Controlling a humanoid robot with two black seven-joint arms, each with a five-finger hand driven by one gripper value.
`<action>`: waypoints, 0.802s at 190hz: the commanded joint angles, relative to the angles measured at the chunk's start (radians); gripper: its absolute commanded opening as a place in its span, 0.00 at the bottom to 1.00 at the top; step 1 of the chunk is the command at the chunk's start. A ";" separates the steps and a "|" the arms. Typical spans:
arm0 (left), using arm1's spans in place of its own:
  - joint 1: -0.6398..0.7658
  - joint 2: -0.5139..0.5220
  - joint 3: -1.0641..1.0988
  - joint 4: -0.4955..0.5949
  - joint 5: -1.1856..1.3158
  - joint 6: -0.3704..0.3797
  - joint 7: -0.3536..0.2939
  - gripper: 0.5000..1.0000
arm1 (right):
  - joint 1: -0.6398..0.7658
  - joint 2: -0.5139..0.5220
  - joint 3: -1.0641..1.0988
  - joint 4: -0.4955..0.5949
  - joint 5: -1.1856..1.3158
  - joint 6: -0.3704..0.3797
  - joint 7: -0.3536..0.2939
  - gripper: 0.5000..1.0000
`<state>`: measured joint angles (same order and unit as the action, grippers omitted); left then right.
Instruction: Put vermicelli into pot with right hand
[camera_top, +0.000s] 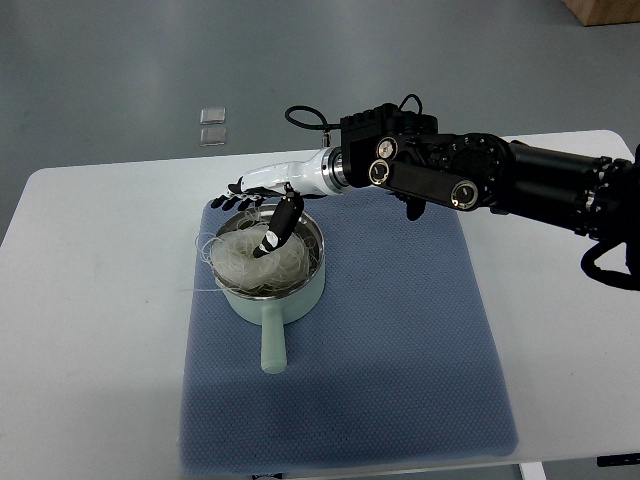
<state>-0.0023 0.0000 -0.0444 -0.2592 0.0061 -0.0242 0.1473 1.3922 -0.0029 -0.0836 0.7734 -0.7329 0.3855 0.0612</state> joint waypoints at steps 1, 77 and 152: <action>-0.001 0.000 0.000 0.000 0.000 0.000 0.000 1.00 | 0.021 -0.020 0.010 0.003 0.009 0.001 0.000 0.86; -0.001 0.000 0.001 -0.005 0.000 0.000 0.000 1.00 | -0.147 -0.216 0.616 0.003 0.164 -0.011 0.011 0.86; -0.001 0.000 0.001 -0.006 0.000 0.000 0.000 1.00 | -0.595 -0.186 1.082 -0.016 0.440 -0.057 0.052 0.86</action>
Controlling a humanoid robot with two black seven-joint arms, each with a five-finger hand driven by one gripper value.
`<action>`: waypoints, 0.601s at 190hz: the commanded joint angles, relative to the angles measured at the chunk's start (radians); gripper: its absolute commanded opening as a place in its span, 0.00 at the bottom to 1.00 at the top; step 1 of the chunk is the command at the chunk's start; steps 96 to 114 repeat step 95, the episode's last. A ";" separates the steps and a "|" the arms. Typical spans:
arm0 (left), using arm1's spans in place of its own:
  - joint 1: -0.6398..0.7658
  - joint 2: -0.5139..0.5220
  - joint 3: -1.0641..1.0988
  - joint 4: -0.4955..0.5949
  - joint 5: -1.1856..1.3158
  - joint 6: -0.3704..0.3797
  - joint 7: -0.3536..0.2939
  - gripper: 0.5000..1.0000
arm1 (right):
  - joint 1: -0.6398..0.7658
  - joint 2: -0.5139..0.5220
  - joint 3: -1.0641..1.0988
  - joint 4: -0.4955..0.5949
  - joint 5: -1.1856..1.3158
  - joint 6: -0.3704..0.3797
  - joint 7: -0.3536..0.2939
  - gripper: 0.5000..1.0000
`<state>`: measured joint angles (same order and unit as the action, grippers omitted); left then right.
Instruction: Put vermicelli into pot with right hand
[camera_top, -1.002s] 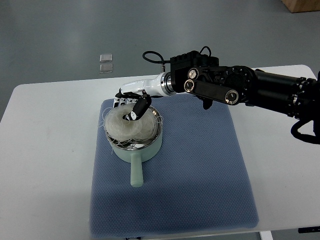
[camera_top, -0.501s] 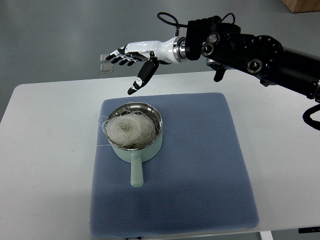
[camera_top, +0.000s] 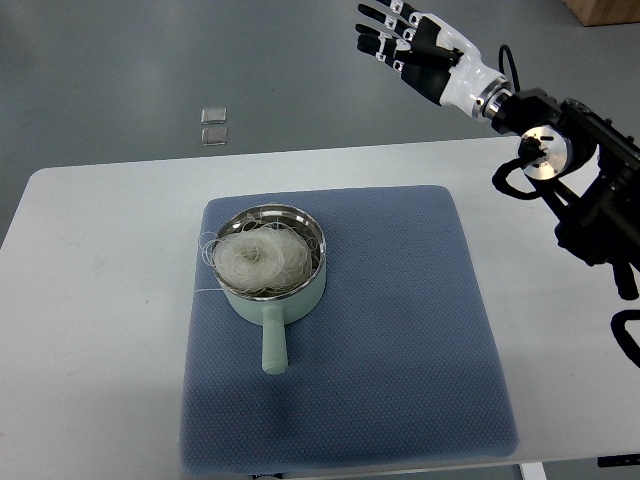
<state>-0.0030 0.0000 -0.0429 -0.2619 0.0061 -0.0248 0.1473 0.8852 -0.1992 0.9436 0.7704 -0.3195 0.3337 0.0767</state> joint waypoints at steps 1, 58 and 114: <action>0.000 0.000 0.000 -0.005 0.000 0.000 0.000 1.00 | -0.095 0.015 0.058 -0.016 0.030 -0.005 0.046 0.86; 0.000 0.000 0.000 -0.011 0.002 0.000 0.000 1.00 | -0.166 0.078 0.072 -0.138 0.155 0.004 0.169 0.86; 0.000 0.000 0.000 -0.010 0.002 0.000 0.000 1.00 | -0.163 0.083 0.075 -0.138 0.178 0.005 0.169 0.86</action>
